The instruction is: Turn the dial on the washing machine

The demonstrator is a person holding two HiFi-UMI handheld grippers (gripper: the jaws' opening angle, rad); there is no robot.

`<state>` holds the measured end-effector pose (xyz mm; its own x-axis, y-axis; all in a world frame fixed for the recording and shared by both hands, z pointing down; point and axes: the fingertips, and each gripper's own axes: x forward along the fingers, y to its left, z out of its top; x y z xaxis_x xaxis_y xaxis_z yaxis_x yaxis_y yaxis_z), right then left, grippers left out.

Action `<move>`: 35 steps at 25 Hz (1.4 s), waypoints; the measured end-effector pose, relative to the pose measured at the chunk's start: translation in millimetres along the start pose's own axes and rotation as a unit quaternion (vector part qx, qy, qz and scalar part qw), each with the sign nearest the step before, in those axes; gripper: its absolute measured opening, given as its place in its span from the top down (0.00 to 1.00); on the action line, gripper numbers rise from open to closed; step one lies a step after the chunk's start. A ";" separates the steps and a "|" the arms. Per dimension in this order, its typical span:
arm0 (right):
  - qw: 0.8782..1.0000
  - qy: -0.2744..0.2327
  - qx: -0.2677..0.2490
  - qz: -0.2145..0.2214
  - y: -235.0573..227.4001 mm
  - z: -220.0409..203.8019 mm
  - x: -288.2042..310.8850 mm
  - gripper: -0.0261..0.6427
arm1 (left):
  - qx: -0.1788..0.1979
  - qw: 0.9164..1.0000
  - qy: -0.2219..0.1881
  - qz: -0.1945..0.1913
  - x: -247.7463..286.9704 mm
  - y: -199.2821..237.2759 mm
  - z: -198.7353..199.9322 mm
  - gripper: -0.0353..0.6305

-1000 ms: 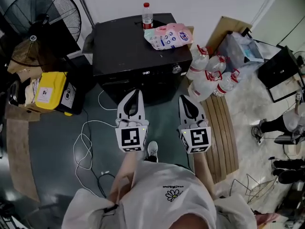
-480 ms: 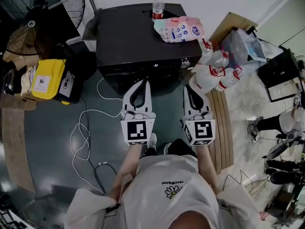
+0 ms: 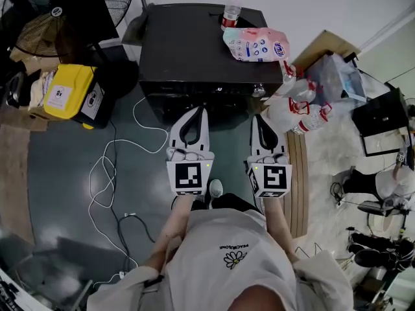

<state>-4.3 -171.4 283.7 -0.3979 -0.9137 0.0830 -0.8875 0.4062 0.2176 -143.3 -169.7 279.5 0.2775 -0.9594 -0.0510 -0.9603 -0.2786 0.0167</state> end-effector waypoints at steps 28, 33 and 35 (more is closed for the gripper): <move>0.999 -0.043 0.013 0.023 -44.3 -11.2 11.5 0.96 | 0.049 0.997 -0.002 0.061 25.1 -18.1 12.6 0.95; 0.998 -0.051 0.018 0.010 -57.1 -10.5 20.3 0.96 | 0.029 0.997 0.002 0.066 32.8 -21.3 0.5 0.95; 0.998 -0.056 0.025 0.007 -59.6 -15.0 26.6 0.96 | 0.018 0.997 0.005 0.072 39.2 -18.4 -10.6 0.95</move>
<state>41.5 -220.0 287.5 -0.4311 -0.9020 -0.0234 -0.8912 0.4216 0.1672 -114.4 -202.6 287.8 0.1371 -0.9897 -0.0417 -0.9905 -0.1367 -0.0128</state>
